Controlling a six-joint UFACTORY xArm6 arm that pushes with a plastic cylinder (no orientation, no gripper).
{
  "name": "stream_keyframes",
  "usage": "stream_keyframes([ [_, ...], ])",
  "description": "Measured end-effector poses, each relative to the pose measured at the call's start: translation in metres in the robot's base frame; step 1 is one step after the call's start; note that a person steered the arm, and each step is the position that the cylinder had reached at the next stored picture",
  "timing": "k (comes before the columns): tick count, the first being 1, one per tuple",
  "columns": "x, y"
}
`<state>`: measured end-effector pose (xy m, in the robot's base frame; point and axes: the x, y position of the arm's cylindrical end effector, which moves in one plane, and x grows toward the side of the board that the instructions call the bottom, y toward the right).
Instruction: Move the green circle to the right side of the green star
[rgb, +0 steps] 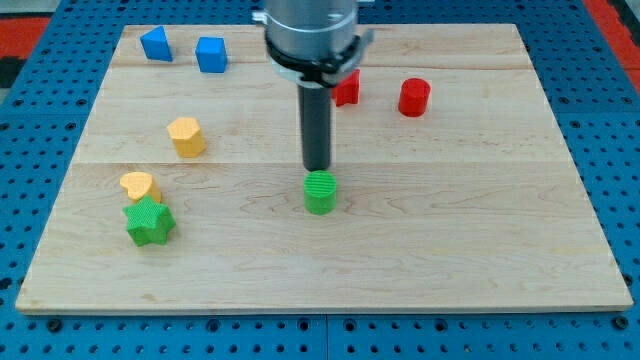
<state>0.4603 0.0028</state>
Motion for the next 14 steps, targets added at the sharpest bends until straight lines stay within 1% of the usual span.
stream_keyframes([
  [1,0.031,-0.006],
  [2,0.038,0.03],
  [3,0.053,0.049],
  [4,0.056,0.072],
  [5,0.07,0.069],
  [6,0.078,0.05],
  [7,0.075,0.041],
  [8,0.056,0.04],
  [10,0.06,0.027],
  [12,0.095,-0.021],
  [13,0.097,-0.07],
  [14,0.086,-0.119],
])
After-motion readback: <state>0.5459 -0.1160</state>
